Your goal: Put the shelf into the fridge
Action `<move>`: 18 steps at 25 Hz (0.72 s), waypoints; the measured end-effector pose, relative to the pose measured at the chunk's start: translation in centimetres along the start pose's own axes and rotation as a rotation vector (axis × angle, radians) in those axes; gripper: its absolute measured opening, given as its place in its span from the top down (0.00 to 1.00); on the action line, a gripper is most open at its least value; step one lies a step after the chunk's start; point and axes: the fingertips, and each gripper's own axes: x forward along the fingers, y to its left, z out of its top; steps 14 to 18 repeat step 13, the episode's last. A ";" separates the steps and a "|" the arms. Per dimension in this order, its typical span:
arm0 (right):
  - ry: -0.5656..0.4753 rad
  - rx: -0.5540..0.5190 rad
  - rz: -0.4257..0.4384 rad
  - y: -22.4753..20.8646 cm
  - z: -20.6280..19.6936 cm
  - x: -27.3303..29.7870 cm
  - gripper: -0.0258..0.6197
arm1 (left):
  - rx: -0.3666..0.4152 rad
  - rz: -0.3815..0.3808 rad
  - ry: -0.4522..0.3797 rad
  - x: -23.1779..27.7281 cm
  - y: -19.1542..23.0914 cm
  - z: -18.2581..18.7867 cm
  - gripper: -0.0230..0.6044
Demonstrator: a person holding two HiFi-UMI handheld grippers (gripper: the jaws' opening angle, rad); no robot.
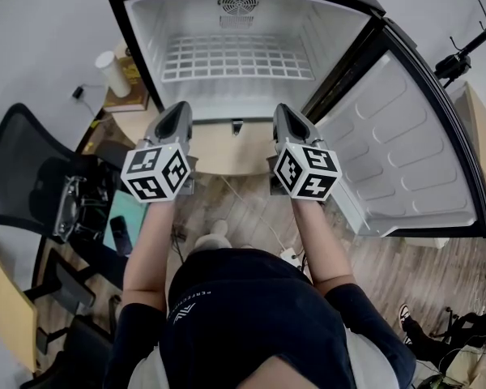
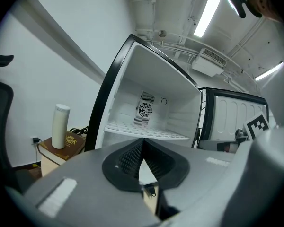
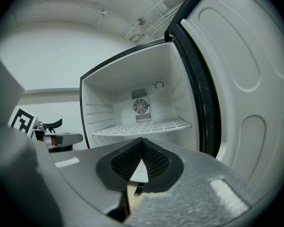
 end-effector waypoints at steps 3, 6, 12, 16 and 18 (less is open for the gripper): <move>0.001 -0.003 0.004 0.1 0.0 0.1 0.96 | -0.002 0.001 0.004 0.0 0.0 -0.1 0.94; -0.003 -0.002 0.004 0.0 0.2 0.1 0.96 | -0.002 0.000 0.008 0.1 -0.1 -0.2 0.94; -0.002 -0.001 0.007 0.0 0.2 0.2 0.96 | -0.001 -0.002 0.009 0.3 -0.1 -0.1 0.94; -0.001 0.000 0.007 0.0 0.2 0.2 0.96 | 0.000 -0.002 0.010 0.3 -0.1 0.0 0.94; -0.001 0.000 0.007 0.0 0.2 0.2 0.96 | 0.000 -0.002 0.010 0.3 -0.1 0.0 0.94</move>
